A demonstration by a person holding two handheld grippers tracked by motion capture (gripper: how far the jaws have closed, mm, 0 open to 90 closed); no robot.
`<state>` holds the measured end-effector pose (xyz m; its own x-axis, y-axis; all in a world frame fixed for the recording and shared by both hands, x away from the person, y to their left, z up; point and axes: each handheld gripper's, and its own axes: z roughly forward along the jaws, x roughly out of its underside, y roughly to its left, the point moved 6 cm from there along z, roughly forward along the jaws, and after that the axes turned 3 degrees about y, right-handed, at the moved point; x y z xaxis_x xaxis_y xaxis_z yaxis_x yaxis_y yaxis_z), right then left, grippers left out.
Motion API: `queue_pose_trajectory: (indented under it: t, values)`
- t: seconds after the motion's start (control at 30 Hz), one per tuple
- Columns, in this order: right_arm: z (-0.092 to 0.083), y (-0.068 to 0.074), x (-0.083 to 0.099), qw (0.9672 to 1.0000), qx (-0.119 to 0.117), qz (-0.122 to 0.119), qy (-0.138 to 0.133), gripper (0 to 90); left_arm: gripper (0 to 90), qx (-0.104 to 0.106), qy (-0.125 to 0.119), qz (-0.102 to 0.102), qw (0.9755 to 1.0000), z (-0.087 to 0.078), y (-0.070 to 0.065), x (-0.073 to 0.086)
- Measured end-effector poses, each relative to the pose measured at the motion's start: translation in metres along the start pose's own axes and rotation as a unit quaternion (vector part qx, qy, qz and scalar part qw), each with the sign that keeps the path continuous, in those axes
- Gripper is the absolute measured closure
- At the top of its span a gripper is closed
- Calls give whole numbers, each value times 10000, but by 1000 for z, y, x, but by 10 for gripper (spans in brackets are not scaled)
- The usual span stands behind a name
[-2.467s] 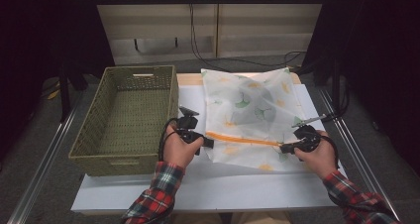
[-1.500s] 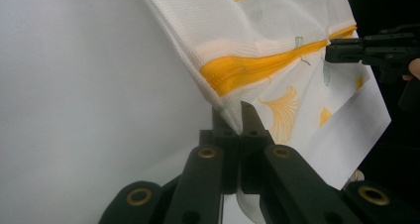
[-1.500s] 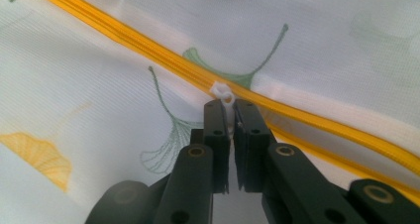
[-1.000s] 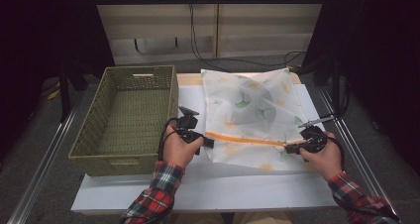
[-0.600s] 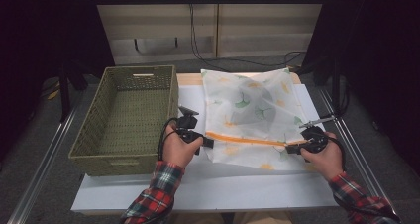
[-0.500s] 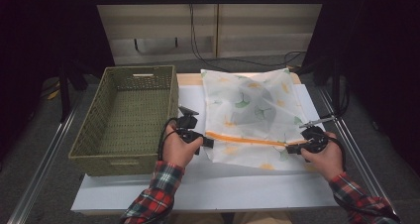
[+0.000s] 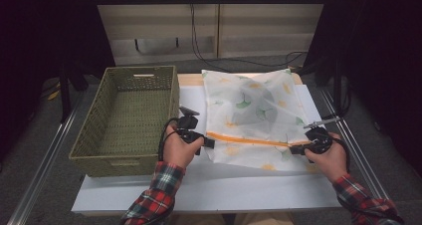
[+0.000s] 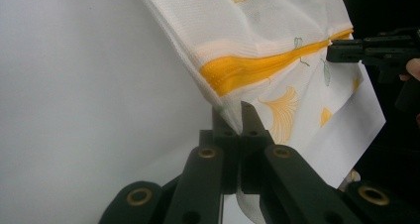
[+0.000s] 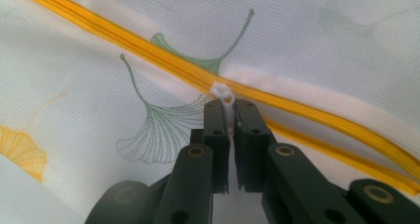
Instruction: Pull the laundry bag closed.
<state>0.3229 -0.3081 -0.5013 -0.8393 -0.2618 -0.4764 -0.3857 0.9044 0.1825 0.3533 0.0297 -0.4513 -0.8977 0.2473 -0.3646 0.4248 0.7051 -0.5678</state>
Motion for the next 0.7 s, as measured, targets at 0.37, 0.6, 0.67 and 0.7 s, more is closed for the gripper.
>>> queue_pose_trajectory:
  t: [0.37,0.6,0.67,0.7]
  values:
    - [-1,-3,2,10000,-8,23,5,857,894,21,-5,-5,10000,-1,0,0]
    - [-1,-4,2,10000,-5,25,10,858,894,22,7,6,10000,-2,0,0]
    - [-1,-4,2,10000,20,40,9,857,894,9,-1,-7,10000,-2,1,0]
    - [-1,-4,2,10000,43,42,20,857,894,-1,-4,-1,10000,-2,1,0]
